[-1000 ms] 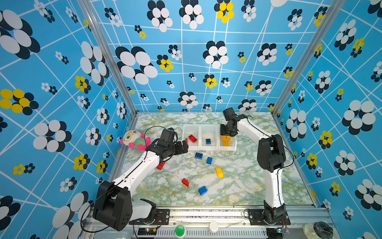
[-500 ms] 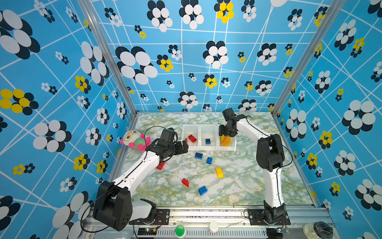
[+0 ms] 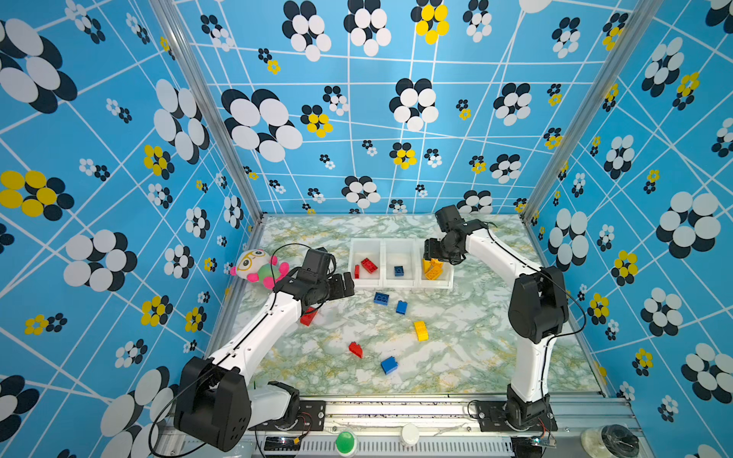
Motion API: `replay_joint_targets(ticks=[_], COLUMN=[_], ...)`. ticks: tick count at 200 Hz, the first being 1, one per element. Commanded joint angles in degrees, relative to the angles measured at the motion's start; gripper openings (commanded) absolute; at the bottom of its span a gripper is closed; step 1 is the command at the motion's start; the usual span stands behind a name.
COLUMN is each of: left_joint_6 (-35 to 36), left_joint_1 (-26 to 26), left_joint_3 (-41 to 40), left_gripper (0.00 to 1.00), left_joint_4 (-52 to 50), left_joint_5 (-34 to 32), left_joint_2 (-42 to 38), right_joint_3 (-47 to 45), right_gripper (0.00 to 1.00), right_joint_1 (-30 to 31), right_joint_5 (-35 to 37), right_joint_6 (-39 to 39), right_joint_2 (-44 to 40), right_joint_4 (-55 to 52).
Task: Sort the legos into containers by color
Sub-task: Pick up the lego from the middle-left of the table.
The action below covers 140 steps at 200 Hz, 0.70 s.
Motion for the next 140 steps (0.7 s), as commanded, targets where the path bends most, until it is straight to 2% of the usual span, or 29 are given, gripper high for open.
replay_joint_targets(ticks=[1,51,140], left_joint_6=[4.84,12.88,17.11], left_joint_1=[2.8,9.59,13.85], left_joint_3=[-0.42,-0.07,-0.22], left_gripper=[0.99,0.99,0.99], left_joint_4=[-5.86,-11.0,-8.96], left_joint_5=[-2.33,1.98,3.46], left_joint_2=[-1.32,3.09,13.25], right_joint_3=[-3.32,-12.12,-20.42], right_gripper=[0.74,0.77,0.8], right_joint_1=[0.43,1.06,1.55], right_joint_5=[-0.76,-1.94,-3.35], right_joint_6=[1.16,3.17,6.43], right_joint_2=[-4.63,-12.61,-22.36], right_joint_4=[-0.65,0.76,1.45])
